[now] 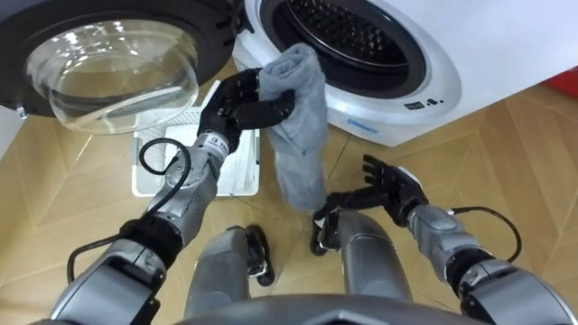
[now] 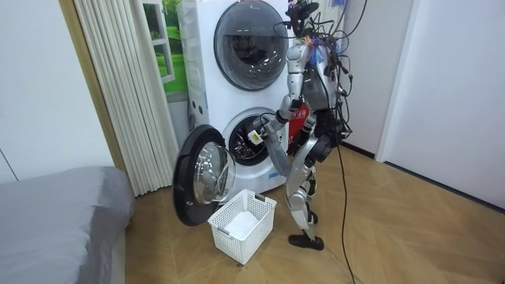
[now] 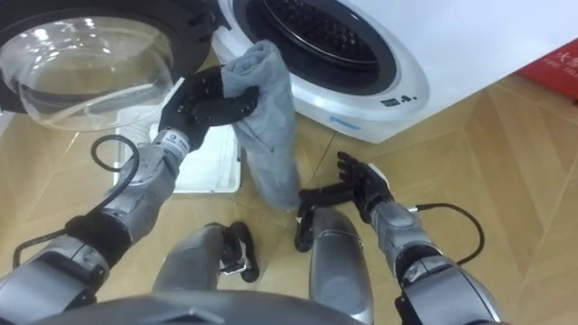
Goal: Put towel into washing machine
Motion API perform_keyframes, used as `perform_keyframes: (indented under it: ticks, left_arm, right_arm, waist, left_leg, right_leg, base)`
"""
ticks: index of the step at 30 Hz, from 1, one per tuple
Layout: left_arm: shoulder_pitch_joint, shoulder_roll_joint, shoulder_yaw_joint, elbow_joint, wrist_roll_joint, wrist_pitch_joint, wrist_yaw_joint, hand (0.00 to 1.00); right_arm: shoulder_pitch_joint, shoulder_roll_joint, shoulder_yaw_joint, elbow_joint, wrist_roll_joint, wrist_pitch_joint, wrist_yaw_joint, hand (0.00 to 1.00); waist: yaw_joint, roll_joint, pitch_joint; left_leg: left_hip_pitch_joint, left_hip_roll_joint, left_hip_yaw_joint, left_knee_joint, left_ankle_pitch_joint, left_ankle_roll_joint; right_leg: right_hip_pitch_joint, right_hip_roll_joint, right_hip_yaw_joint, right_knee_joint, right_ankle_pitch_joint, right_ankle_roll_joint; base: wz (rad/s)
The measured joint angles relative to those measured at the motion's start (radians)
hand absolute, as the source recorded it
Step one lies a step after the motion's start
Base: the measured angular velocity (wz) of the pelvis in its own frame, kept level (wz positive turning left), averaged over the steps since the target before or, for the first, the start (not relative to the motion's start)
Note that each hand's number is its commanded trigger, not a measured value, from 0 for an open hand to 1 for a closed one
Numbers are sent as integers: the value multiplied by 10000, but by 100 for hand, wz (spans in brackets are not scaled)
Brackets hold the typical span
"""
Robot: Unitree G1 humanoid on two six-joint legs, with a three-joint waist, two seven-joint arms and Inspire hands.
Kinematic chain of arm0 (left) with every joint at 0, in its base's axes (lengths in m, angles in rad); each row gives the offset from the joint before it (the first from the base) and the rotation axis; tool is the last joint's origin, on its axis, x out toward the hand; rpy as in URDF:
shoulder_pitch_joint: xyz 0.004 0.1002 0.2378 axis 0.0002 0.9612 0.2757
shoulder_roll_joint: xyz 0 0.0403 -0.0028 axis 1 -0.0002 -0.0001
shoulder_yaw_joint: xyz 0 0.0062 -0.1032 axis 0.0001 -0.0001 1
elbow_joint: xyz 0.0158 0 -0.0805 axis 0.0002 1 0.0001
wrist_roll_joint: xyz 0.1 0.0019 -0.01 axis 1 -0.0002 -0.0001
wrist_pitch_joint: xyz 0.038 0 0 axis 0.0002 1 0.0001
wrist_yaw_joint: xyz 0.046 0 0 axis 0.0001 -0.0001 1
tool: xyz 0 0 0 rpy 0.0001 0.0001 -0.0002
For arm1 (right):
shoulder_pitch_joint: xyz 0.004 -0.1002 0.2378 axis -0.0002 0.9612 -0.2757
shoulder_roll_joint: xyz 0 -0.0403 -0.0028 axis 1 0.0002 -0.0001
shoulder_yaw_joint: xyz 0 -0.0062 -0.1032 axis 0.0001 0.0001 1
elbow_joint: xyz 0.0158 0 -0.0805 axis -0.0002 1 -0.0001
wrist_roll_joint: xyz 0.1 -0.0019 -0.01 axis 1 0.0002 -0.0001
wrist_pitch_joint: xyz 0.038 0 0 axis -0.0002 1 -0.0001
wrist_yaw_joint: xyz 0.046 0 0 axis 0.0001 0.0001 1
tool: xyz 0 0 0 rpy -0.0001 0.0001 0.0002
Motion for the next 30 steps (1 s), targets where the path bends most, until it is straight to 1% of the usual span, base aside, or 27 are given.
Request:
perform_keyframes:
  ticks: [2,4,6,10,12,15,17,19,20,22,23,24,27,28,29,30]
  left_arm:
    - [2,-39,-12,0,-287,55,-396,100]
    - [8,-96,-33,0,-578,204,-763,100]
    - [8,-81,-54,0,-1103,479,-1067,100]
    - [8,-59,-63,0,-1748,837,-1405,100]
    - [8,-78,-134,0,-2156,1014,-1643,100]
    - [19,-99,-179,0,-2714,1217,-1852,100]
    - [18,-109,-182,1,-3273,1400,-2041,100]
    - [19,-116,-179,6,-3505,1589,-2136,100]
    - [32,-111,-206,7,-3660,1757,-2256,100]
    - [38,-101,-377,14,-3877,1950,-2394,100]
    - [40,-94,-510,23,-4095,2117,-2498,100]
    - [41,-104,-589,31,-4172,2264,-2615,100]
    - [57,-105,-678,32,-4173,2549,-2891,100]
    - [66,-105,-705,32,-4174,2576,-2931,100]
    - [82,-127,-763,31,-4176,2646,-2997,100]
    - [93,-150,-779,31,-4177,2693,-3044,100]
  right_arm:
    - [-30,1,-139,-76,-255,-7,-16,0]
    - [-20,-5,-266,-223,-383,-7,-17,0]
    - [-39,-33,-273,-326,-395,-3,-18,0]
    - [7,-61,-271,-503,-422,43,-12,0]
    - [-17,-70,-293,-543,-695,43,3,0]
    - [8,-59,-267,-542,-763,78,87,0]
    - [7,-58,-253,-561,-754,209,93,0]
    - [38,-69,-246,-597,-753,371,69,0]
    - [91,-67,-223,-665,-741,483,52,0]
    - [163,-61,-184,-714,-773,584,18,0]
    - [163,-61,-188,-717,-806,701,-3,0]
    - [162,-61,-239,-718,-883,801,-18,0]
    - [164,-90,-271,-726,-1114,903,-68,0]
    - [166,-88,-270,-734,-1150,906,-109,38]
    - [167,-85,-269,-738,-1237,911,-160,67]
    - [167,-85,-270,-737,-1275,915,-187,100]
  waist:
    - [0,7,0]
    - [25,16,0]
    - [56,41,-1]
    - [161,71,3]
    - [246,161,0]
    - [274,207,-8]
    - [259,208,-8]
    - [274,207,-9]
    - [277,207,-9]
    - [268,207,-9]
    - [248,208,-9]
    - [241,208,-9]
    - [215,223,-19]
    - [208,235,-28]
    - [201,270,-67]
    - [195,286,-81]
  left_leg:
    - [15,-5,-3,-66,6,-9]
    - [23,-4,-6,-123,13,-18]
    - [22,-2,-4,-188,12,-19]
    - [14,0,20,-246,10,-23]
    - [22,2,17,-249,10,-24]
    - [63,-19,7,-242,11,-25]
    - [72,-29,4,-235,13,-25]
    - [85,-29,8,-230,15,-28]
    - [88,-28,11,-230,24,-39]
    - [84,-29,15,-231,36,-53]
    - [83,-35,30,-244,45,-57]
    - [81,-36,50,-269,62,-59]
    - [80,-25,56,-300,76,-78]
    - [81,-25,56,-321,82,-84]
    - [84,-30,56,-380,105,-86]
    - [97,-39,58,-416,119,-87]
  right_leg:
    - [10,4,-16,-66,0,0]
    - [22,20,-33,-136,2,3]
    - [13,41,-26,-164,1,3]
    - [-33,50,-1,-165,0,3]
    - [-20,46,-20,-169,0,2]
    - [0,24,-2,-93,-9,5]
    - [18,14,-6,-92,-8,6]
    - [32,22,12,-107,-5,9]
    - [33,24,23,-114,-5,9]
    - [21,21,25,-141,-5,7]
    - [-2,9,28,-158,-7,4]
    - [-18,7,31,-172,-4,0]
    - [-26,34,37,-207,1,-9]
    - [-23,42,37,-232,8,-19]
    - [-19,51,35,-284,25,-28]
    - [-14,50,37,-289,30,-27]
  base:
    - [0]
    - [0]
    - [0]
    - [0]
    - [0]
    - [0]
    - [0]
    - [0]
    - [0]
    - [0]
    - [0]
    - [0]
    - [0]
    - [0]
    - [0]
    - [0]
